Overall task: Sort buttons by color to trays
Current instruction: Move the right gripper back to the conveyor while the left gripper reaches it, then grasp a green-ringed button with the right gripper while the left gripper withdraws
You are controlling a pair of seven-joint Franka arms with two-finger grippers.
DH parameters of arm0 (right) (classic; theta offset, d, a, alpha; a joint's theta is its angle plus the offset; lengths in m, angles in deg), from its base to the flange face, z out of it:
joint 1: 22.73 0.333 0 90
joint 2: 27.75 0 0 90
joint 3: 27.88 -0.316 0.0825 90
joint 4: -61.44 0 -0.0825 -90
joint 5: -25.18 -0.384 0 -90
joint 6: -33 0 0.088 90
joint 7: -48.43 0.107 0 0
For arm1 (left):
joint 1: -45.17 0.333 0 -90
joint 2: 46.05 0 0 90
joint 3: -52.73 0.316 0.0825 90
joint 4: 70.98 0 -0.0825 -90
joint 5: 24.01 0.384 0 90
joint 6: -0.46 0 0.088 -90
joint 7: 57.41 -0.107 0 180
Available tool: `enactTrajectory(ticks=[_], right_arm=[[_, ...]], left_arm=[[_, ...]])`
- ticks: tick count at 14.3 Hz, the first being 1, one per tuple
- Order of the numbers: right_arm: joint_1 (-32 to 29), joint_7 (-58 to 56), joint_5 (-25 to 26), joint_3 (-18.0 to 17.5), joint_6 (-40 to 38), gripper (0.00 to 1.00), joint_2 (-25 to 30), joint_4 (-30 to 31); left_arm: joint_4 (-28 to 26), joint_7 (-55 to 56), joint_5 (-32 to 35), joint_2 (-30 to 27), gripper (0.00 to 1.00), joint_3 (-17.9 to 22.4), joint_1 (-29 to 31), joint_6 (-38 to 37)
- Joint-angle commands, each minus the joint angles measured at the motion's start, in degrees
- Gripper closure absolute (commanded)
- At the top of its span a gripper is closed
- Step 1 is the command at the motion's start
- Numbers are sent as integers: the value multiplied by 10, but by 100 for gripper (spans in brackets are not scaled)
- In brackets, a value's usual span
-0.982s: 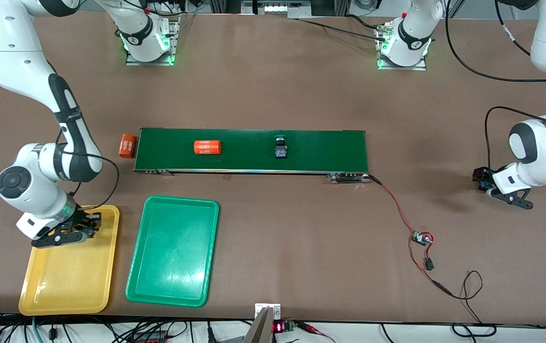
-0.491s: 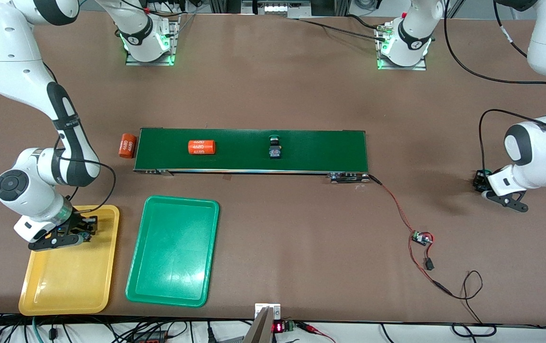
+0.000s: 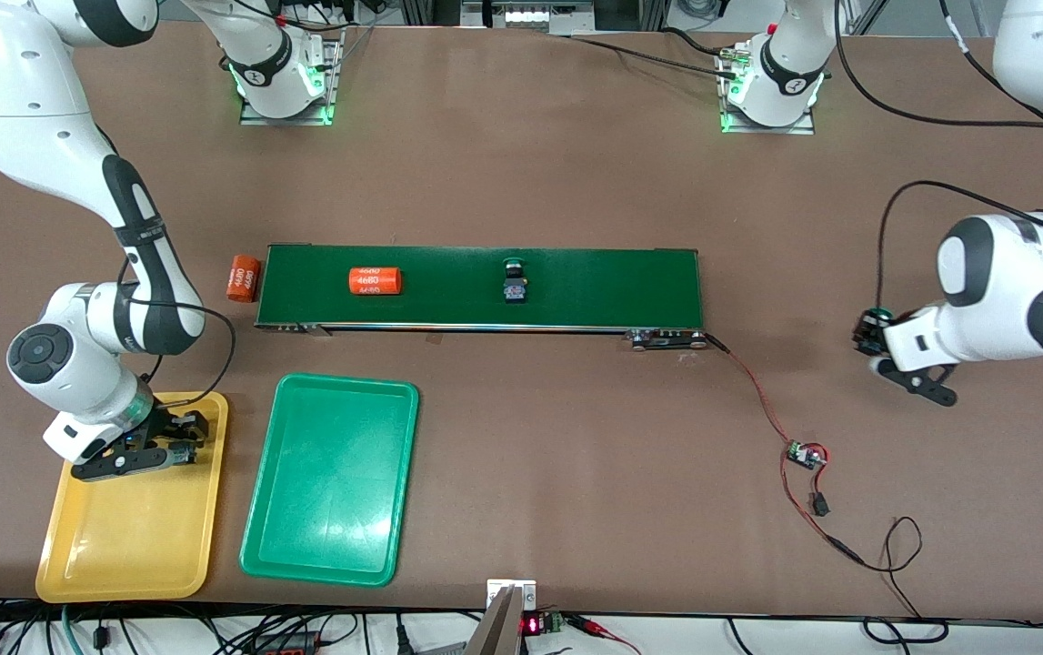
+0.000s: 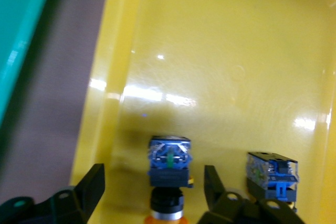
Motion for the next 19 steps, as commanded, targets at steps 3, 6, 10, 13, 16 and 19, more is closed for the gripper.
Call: enactTrajectory(ticks=[3, 6, 10, 13, 16, 19], right_arm=[[46, 54, -73, 7, -112, 0, 159, 101], [82, 118, -93, 5, -201, 0, 235, 136], [144, 245, -92, -32, -208, 0, 331, 240], [141, 301, -93, -110, -191, 0, 354, 293], [144, 374, -92, -165, -157, 0, 354, 324], [157, 415, -90, -181, -123, 0, 346, 325]], left_arm=[[-16, 223, -29, -14, 83, -119, -10, -23], [-17, 334, -79, -8, 83, -159, -46, -9], [-66, 384, -96, 15, 82, -161, -102, 133], [-74, 391, -96, 11, 1, -163, -108, 136], [-72, 404, -96, -13, 0, -177, -100, 82], [-56, 402, -96, -41, 0, -177, -95, 76]])
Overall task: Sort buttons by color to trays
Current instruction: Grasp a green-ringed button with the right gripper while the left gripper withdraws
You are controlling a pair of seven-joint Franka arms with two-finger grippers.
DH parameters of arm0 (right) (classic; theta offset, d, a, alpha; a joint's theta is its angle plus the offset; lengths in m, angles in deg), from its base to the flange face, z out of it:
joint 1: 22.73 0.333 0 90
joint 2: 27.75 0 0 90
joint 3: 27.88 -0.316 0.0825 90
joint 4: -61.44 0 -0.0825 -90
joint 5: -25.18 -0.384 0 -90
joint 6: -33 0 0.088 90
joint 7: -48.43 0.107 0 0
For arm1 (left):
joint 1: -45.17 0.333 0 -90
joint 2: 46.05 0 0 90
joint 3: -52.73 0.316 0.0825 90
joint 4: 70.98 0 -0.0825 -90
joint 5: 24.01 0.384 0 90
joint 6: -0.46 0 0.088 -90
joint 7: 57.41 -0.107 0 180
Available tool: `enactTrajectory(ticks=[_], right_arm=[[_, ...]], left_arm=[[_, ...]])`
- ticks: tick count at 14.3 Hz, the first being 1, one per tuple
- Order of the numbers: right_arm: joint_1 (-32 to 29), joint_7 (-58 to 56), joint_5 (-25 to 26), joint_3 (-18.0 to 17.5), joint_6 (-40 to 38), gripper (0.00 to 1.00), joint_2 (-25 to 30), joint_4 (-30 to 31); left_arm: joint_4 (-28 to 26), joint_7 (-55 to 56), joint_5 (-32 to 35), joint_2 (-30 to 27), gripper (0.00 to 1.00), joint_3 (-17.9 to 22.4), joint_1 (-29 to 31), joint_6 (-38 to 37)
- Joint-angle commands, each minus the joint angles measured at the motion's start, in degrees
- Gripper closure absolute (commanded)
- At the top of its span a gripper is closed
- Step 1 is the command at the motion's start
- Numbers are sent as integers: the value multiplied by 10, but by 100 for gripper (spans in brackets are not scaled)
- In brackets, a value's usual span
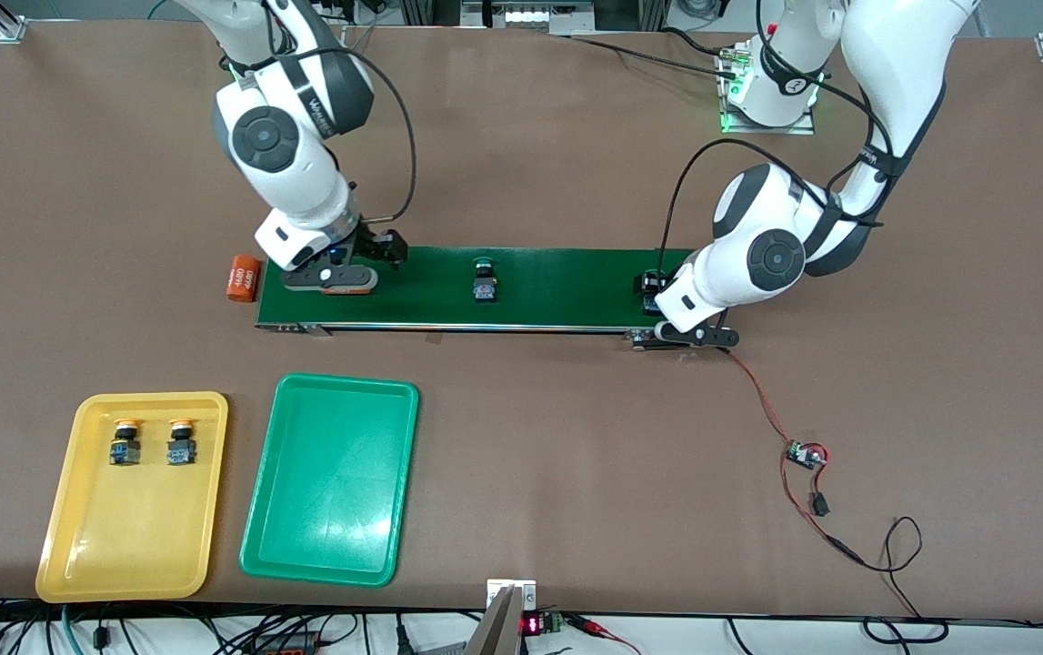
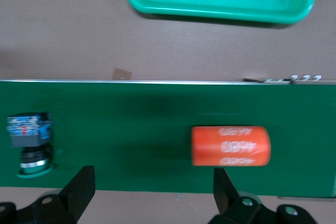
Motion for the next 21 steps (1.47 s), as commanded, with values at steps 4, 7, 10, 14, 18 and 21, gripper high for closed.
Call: enactTrajectory(ticks=[4, 7, 10, 14, 18, 21], right_arm=[[48, 80, 7, -7, 60, 0, -26, 12], [64, 120, 23, -6, 76, 0, -52, 11], [68, 145, 36, -4, 75, 0, -65, 10], [71, 157, 51, 0, 73, 0, -76, 7], [72, 164, 75, 7, 74, 0, -83, 5], [72, 176, 84, 8, 76, 0, -88, -10]], left_arm=[[23, 0, -9, -120, 0, 33, 14, -33], [21, -34, -4, -181, 0, 116, -15, -110], [22, -179, 0, -222, 0, 207, -39, -160], [70, -259, 67, -258, 0, 266, -53, -286], [308, -263, 96, -163, 0, 266, -39, -488], [311, -257, 82, -180, 0, 267, -40, -376]])
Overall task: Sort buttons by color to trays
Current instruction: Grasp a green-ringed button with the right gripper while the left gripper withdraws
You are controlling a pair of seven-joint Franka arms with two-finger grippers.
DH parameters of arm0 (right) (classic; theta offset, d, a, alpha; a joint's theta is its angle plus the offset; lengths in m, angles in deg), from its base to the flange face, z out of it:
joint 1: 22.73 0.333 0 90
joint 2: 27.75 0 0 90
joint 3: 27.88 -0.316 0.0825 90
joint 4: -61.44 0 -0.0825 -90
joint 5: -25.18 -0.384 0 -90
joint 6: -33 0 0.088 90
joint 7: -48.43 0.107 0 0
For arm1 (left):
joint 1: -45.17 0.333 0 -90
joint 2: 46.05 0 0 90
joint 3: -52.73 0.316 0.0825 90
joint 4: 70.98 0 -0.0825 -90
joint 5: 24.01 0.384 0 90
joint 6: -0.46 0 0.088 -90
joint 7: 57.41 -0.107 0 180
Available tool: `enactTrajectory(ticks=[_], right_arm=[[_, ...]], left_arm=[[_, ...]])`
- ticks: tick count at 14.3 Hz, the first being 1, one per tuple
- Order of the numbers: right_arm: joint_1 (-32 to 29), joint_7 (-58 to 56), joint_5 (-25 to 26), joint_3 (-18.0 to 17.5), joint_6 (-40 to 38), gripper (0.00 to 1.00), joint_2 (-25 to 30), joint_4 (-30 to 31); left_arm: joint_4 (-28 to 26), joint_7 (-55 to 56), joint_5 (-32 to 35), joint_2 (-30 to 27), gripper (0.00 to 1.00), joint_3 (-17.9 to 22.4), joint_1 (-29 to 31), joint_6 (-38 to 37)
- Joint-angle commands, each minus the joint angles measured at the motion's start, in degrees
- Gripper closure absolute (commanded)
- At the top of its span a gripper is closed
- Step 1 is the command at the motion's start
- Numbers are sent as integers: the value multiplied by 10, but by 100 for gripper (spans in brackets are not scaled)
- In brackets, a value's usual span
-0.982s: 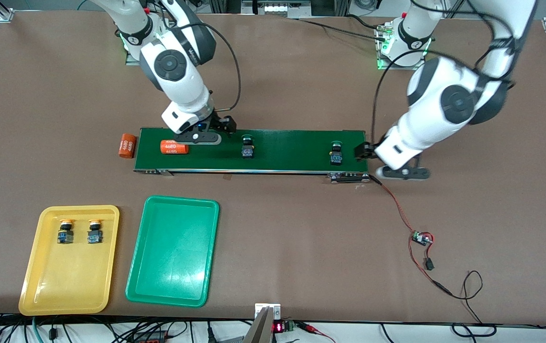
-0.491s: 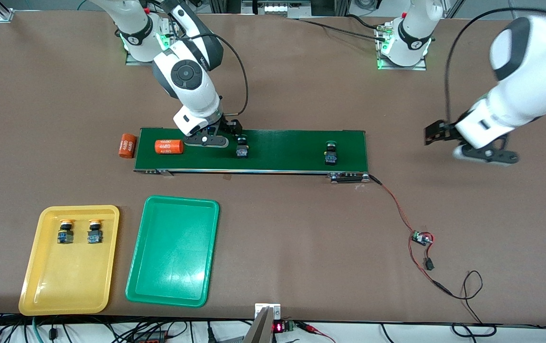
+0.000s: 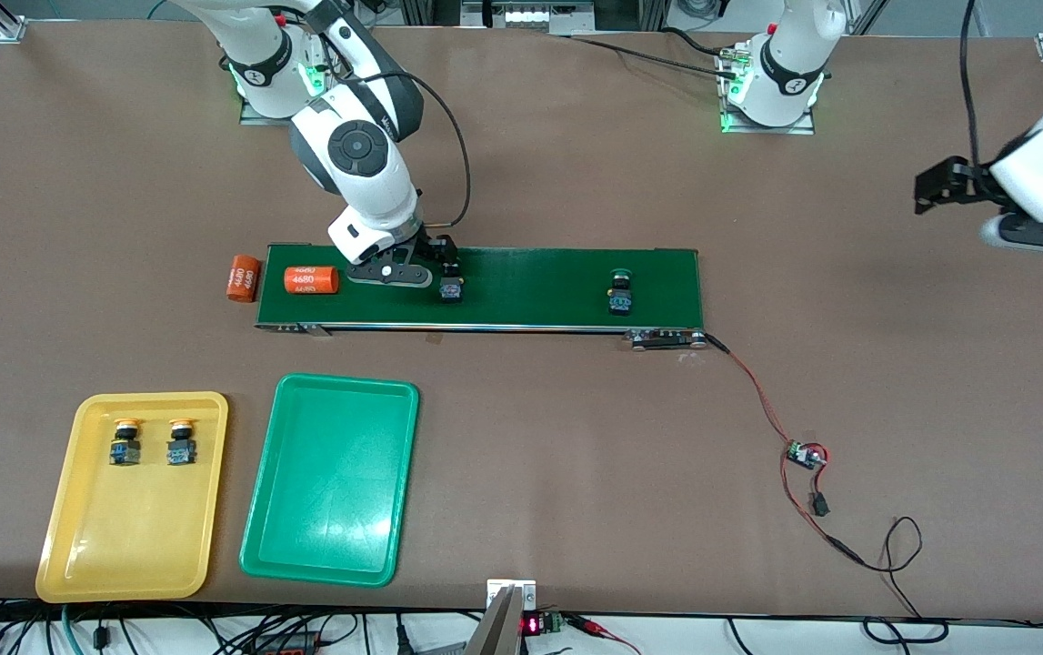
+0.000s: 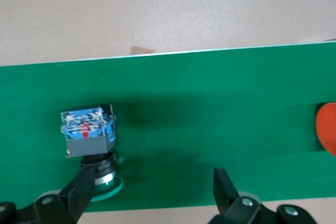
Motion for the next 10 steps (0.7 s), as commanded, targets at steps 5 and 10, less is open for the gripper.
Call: enactTrajectory(ticks=[5, 10], right_arm=[[14, 26, 34, 5, 3, 0, -28, -31], [30, 26, 54, 21, 37, 0, -68, -31]], left_arm=[[-11, -4, 0, 0, 0, 2, -4, 76], [-10, 20, -6, 0, 0, -5, -4, 77]])
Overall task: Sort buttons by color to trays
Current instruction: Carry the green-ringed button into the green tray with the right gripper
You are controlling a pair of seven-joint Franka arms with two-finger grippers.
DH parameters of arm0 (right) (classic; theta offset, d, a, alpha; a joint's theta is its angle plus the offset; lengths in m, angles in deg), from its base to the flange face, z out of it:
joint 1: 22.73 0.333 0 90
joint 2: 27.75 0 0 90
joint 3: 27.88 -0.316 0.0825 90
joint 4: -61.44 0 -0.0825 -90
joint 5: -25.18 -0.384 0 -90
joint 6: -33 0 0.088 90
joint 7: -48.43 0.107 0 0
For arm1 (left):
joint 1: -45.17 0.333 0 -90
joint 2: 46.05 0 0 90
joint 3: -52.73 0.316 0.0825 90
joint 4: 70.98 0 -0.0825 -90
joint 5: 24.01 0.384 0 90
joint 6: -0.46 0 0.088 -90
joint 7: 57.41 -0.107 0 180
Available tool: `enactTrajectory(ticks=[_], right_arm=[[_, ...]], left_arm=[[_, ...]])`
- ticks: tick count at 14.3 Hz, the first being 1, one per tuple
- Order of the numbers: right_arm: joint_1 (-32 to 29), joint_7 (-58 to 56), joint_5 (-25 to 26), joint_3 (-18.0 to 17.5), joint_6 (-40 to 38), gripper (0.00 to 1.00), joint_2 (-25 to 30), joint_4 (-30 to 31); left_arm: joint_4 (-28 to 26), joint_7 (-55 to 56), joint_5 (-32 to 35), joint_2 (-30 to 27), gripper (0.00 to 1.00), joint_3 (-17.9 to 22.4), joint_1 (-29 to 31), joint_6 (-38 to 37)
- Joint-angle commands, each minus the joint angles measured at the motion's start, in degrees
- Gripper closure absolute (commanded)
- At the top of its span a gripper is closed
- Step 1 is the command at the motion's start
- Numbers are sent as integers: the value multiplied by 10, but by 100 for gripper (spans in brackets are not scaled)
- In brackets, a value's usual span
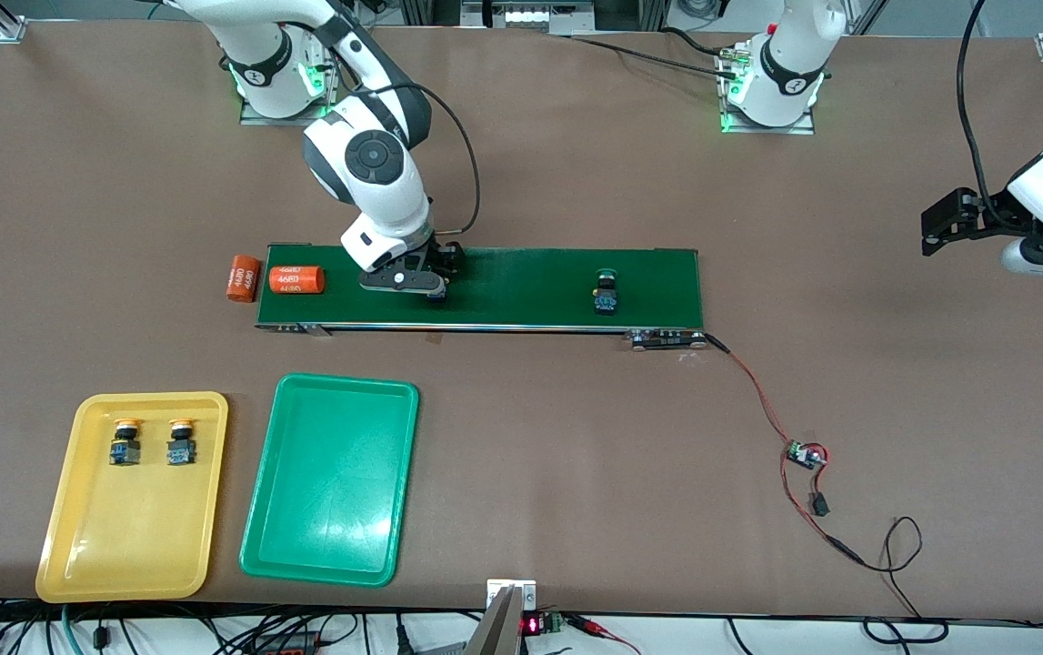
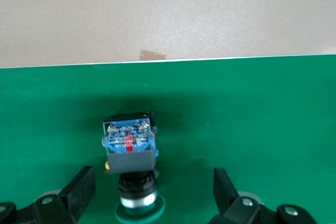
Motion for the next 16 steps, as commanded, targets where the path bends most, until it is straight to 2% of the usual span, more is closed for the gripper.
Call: enactTrajectory(ticks=[1, 2, 3, 5, 6, 7, 11, 13, 14, 16], right_arm=[[14, 13, 19, 16, 21, 0, -26, -12], [15, 13, 19, 18, 21, 0, -29, -12], [15, 12, 19, 19, 22, 12, -31, -12], [14, 6, 21, 27, 21, 74, -31, -12], [13, 1, 19, 34, 21, 96, -30, -13], [12, -1, 14, 44, 17, 100, -29, -27], [9, -10, 10, 64, -28, 100, -27, -113], [5, -56, 9, 86, -38, 100, -30, -157], [0, -79, 10, 97, -38, 100, -35, -171], [-23, -133, 12, 109, -32, 99, -82, -228]], left_arm=[[-3, 6, -7, -6, 0, -2, -2, 7], [-2, 6, -8, -7, 0, -3, -6, 6], [-1, 6, -7, -7, 0, -12, -6, 6], [2, 6, -6, -16, 0, -24, -2, 3], [1, 0, -6, -19, 0, -24, 0, 0], [0, 0, -6, -20, 0, -24, 2, -1], [2, 2, -2, -20, 0, -26, 1, 0], [3, 6, -1, -20, 0, -27, -2, 0], [3, 5, -1, -20, 0, -27, -2, 0], [3, 1, -1, -20, 0, -24, 0, 0]])
